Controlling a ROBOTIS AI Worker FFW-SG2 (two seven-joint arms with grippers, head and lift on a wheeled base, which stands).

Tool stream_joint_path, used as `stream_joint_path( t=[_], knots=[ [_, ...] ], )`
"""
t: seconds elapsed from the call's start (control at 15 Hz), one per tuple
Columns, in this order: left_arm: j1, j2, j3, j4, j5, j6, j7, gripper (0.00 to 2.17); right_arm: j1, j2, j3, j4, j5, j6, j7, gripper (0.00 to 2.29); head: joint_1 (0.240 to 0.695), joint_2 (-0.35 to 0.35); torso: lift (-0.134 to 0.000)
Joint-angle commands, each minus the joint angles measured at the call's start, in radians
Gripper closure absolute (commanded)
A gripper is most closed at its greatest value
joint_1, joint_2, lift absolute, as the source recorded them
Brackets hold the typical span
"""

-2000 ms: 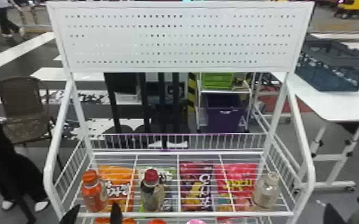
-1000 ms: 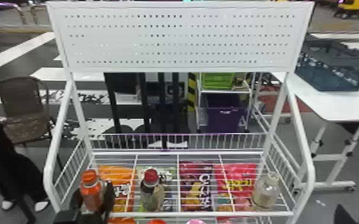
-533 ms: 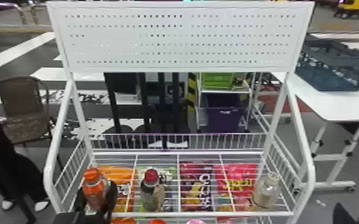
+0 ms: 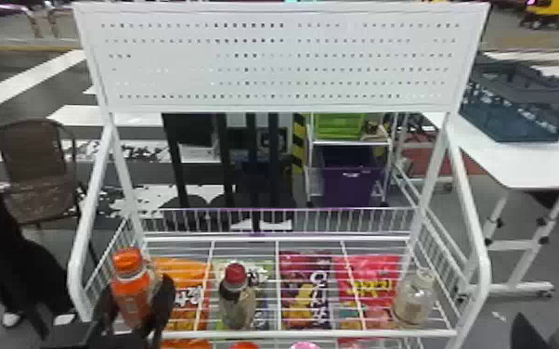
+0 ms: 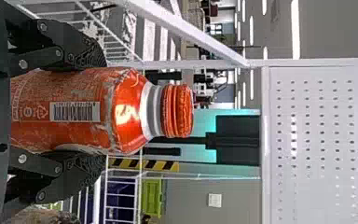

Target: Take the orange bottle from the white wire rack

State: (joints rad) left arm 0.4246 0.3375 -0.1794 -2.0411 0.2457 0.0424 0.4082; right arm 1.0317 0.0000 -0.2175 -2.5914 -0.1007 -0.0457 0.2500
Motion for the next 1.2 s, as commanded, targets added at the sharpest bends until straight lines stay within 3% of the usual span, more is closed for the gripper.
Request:
stream_joint_path(
  t=[0.0,0.33,0.4,0.6,1.13],
  knots=[
    [0.095,0.005,0.047,-0.148,0.001,0.077,0.0,1.92,-0.005,0.001,0.013,-0.003,0.01,0.005,0.0,0.83,0.499,0.0,0.0],
    [0.295,0.005,0.146,-0.375,-0.042,0.08,-0.009,1.92,-0.016,0.001,0.029,-0.007,0.019,0.027,0.0,0.83,0.499,0.0,0.0],
    [0.318,0.005,0.147,-0.395,-0.08,0.077,-0.009,1.92,-0.018,0.001,0.029,-0.006,0.019,0.027,0.0,0.83,0.499,0.0,0.0],
    [0.395,0.002,0.149,-0.465,-0.091,0.077,0.0,1.92,-0.018,0.001,0.029,-0.006,0.019,0.036,0.0,0.83,0.499,0.0,0.0],
    [0.393,-0.017,0.141,-0.455,-0.092,0.061,0.0,1.92,-0.021,0.001,0.029,0.001,0.016,0.039,0.0,0.83,0.499,0.0,0.0]
  ],
)
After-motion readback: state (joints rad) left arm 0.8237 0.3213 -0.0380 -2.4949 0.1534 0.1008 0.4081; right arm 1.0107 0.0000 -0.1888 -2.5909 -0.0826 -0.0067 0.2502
